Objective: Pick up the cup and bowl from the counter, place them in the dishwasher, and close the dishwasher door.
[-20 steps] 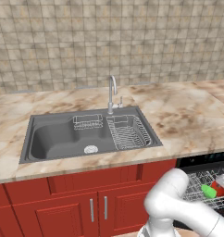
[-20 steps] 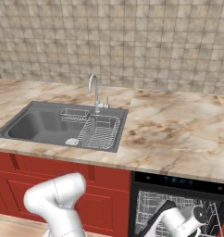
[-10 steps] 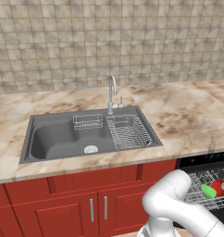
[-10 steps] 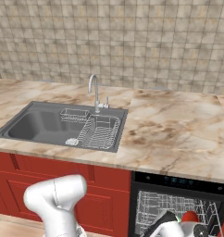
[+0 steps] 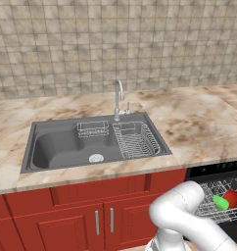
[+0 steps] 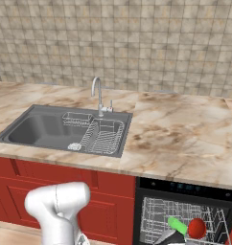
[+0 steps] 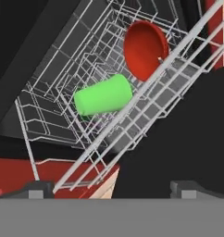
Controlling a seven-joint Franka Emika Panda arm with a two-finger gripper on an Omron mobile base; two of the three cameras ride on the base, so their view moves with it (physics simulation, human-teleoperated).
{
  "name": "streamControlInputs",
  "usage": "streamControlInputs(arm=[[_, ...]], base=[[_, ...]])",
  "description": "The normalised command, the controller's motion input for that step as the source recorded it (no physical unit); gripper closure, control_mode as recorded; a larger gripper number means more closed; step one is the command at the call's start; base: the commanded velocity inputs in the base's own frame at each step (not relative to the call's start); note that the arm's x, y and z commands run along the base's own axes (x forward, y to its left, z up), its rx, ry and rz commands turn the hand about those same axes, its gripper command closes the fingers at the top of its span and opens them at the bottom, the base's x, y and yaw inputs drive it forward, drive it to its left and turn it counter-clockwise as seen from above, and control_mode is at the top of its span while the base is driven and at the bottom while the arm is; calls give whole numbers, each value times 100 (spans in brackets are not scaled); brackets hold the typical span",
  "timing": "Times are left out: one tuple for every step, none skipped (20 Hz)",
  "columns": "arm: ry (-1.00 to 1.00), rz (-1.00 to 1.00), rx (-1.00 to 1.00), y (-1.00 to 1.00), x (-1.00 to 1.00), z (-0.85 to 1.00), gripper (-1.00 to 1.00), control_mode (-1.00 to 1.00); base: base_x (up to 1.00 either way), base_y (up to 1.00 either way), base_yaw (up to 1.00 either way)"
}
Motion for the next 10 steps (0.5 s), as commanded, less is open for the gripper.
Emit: streamControlInputs(arm=[[-13,0,5,0,-43,0,-100,-100],[-14,0,5,0,-44,0,-100,-100],[-13,0,4,0,-44,4,-100,-100],[-15,0,3,0,-47,6,-100,-100],[-15,0,3,0,-49,5,-100,-100],[-14,0,3,-1,-48,4,-100,-100],[-13,0,2,-1,-38,1,-100,-100],[-13,0,2,0,-34,0,-100,-100],[-13,0,1,-1,-33,0,-100,-100],[-13,0,1,0,-28,0,-100,-100]], base=[[0,0,0],[0,0,0],[0,0,0],[0,0,0],[0,0,0],[0,0,0],[0,0,0],[0,0,0],[0,0,0],[0,0,0]])
